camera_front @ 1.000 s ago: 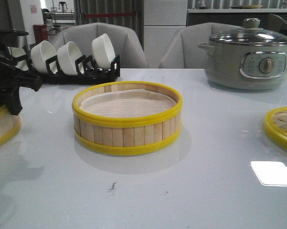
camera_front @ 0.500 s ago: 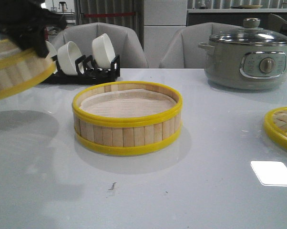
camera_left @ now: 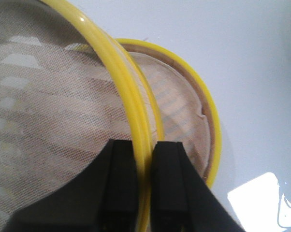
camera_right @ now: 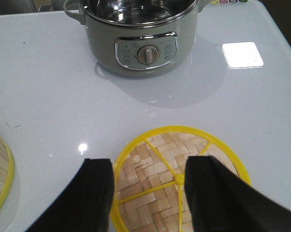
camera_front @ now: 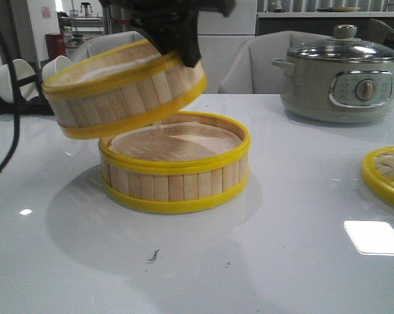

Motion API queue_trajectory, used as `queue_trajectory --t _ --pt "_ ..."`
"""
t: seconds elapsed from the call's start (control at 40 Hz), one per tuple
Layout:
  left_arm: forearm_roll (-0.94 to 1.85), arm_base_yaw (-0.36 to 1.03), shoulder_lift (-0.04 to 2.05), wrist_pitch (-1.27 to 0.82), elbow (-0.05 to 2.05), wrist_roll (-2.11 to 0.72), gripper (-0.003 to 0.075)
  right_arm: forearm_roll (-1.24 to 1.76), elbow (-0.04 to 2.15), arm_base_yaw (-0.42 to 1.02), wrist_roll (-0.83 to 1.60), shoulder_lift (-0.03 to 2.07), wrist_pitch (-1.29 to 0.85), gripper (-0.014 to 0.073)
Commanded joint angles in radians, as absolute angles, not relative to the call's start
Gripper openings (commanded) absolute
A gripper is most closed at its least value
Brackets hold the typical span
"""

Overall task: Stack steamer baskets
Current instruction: 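Lift the basket with the left gripper and carry it over the centre basket, then lower the basket onto the centre basket and open the left gripper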

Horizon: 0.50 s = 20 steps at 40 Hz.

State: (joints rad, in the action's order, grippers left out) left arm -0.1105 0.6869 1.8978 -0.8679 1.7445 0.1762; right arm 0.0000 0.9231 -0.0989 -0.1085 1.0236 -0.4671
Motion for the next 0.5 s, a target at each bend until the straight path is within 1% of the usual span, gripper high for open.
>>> queue_trajectory --t 0.0,0.25,0.47 --pt "-0.135 0.726 1.875 -0.782 1.791 0.173 0.0087 -0.013 0.959 -0.099 -0.102 1.013 -0.391 0.0443" --pt "-0.118 0.776 1.913 -0.714 1.795 0.173 0.0087 -0.013 0.959 -0.099 -0.102 1.013 -0.394 0.0443" --pt "-0.075 0.779 1.937 -0.689 1.799 0.173 0.0087 -0.013 0.959 -0.099 -0.102 1.013 -0.395 0.0443"
